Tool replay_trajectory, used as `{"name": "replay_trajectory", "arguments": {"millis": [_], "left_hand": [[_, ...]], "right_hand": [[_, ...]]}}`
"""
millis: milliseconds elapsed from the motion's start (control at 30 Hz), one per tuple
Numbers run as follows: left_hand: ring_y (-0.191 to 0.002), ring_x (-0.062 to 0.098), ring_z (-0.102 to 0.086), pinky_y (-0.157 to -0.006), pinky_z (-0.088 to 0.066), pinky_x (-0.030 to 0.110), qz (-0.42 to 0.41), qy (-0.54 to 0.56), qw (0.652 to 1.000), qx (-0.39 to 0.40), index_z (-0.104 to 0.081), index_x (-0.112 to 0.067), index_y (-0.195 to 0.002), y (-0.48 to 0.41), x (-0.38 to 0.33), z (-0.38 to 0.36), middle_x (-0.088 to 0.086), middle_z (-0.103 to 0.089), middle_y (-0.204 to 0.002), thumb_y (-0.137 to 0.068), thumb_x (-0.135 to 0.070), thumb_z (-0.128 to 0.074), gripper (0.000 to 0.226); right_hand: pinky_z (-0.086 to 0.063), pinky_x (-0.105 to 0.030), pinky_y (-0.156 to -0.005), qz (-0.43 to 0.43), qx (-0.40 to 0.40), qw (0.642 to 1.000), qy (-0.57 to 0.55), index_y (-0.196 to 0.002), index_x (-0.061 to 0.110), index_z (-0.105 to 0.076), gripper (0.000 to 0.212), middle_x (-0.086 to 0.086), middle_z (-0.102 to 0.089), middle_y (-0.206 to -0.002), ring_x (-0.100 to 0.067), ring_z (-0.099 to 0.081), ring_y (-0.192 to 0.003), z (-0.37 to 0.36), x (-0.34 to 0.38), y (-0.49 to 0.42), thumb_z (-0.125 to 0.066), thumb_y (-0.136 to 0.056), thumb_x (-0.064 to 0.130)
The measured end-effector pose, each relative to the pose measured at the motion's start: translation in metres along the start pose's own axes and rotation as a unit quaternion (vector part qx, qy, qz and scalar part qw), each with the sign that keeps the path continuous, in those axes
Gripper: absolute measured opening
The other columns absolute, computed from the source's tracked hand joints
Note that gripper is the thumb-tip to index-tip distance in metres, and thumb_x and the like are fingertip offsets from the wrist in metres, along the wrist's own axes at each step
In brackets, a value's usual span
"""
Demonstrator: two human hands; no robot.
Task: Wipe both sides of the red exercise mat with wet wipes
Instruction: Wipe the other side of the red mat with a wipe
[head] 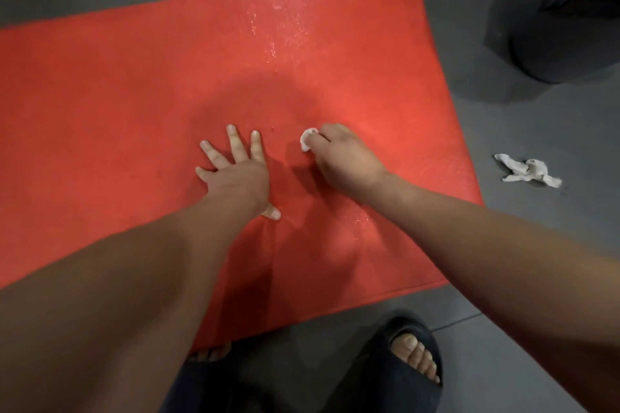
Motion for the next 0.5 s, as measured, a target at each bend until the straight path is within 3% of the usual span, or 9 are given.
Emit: {"name": "replay_trajectory", "arguments": {"millis": [67, 100, 200, 267, 333, 400, 500], "left_hand": [[-0.142, 0.06, 0.027, -0.116, -0.011, 0.074, -0.003, 0.003, 1.0, 0.002, 0.037, -0.026, -0.149, -0.001, -0.001, -0.001, 0.013, 0.051, -0.151, -0.06, -0.057, -0.091, 0.159], [-0.141, 0.06, 0.027, -0.116, -0.01, 0.074, -0.004, 0.001, 1.0, 0.003, 0.037, -0.026, -0.149, -0.002, -0.001, -0.002, 0.013, 0.052, -0.15, -0.061, -0.057, -0.09, 0.158], [-0.14, 0.06, 0.028, -0.116, -0.009, 0.073, 0.003, -0.001, 1.0, 0.011, 0.039, -0.026, -0.148, -0.003, -0.002, -0.001, 0.013, 0.054, -0.148, -0.062, -0.056, -0.09, 0.158], [-0.14, 0.061, 0.028, -0.116, -0.009, 0.073, 0.004, -0.003, 1.0, 0.011, 0.039, -0.026, -0.148, -0.003, -0.003, 0.0, 0.013, 0.054, -0.148, -0.062, -0.057, -0.09, 0.158], [-0.14, 0.061, 0.027, -0.116, -0.009, 0.073, 0.002, -0.003, 1.0, 0.007, 0.038, -0.025, -0.149, -0.003, -0.002, 0.001, 0.014, 0.053, -0.149, -0.061, -0.058, -0.09, 0.159], [-0.14, 0.061, 0.027, -0.116, -0.009, 0.073, 0.0, -0.004, 1.0, 0.005, 0.039, -0.025, -0.149, -0.004, 0.0, 0.0, 0.014, 0.053, -0.149, -0.06, -0.059, -0.09, 0.159], [-0.14, 0.061, 0.028, -0.116, -0.009, 0.073, -0.001, -0.005, 1.0, 0.01, 0.04, -0.025, -0.147, -0.005, 0.0, -0.002, 0.014, 0.054, -0.148, -0.06, -0.059, -0.089, 0.16]], "right_hand": [[-0.043, -0.04, -0.072, 0.043, 0.013, 0.997, 0.06, -0.105, 0.02, -0.063, 0.025, -0.008, -0.056, -0.085, -0.033, -0.055, -0.078, 0.008, -0.018, -0.002, -0.056, -0.083, 0.009], [-0.044, -0.041, -0.073, 0.017, 0.006, 0.996, 0.087, -0.107, 0.021, -0.063, 0.024, -0.009, -0.057, -0.087, -0.034, -0.057, -0.081, 0.014, -0.032, -0.007, -0.054, -0.086, 0.012], [-0.044, -0.044, -0.08, -0.178, -0.066, 0.976, 0.11, -0.11, 0.018, -0.063, 0.025, -0.015, -0.061, -0.097, -0.039, -0.058, -0.093, 0.037, -0.078, -0.022, -0.047, -0.091, 0.015], [-0.044, -0.044, -0.082, -0.23, -0.077, 0.966, 0.087, -0.109, 0.017, -0.065, 0.026, -0.017, -0.062, -0.1, -0.04, -0.059, -0.095, 0.035, -0.075, -0.03, -0.047, -0.091, 0.014], [-0.044, -0.043, -0.08, -0.174, -0.048, 0.982, 0.048, -0.107, 0.017, -0.065, 0.025, -0.015, -0.062, -0.096, -0.039, -0.058, -0.091, 0.02, -0.043, -0.033, -0.051, -0.087, 0.009], [-0.044, -0.043, -0.074, -0.049, -0.017, 0.999, 0.016, -0.103, 0.016, -0.064, 0.026, -0.012, -0.059, -0.089, -0.036, -0.057, -0.082, -0.001, -0.007, -0.022, -0.054, -0.082, 0.006], [-0.044, -0.041, -0.072, 0.077, 0.016, 0.996, 0.046, -0.107, 0.018, -0.062, 0.029, -0.006, -0.054, -0.087, -0.031, -0.052, -0.078, -0.005, 0.002, -0.002, -0.055, -0.082, 0.007]]}}
Point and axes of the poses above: each hand's wrist, its own y-axis away from the middle knuckle, its own z-axis out of the back of the hand, x = y × z, the point moved 5 cm from there along -y, towards the middle knuckle
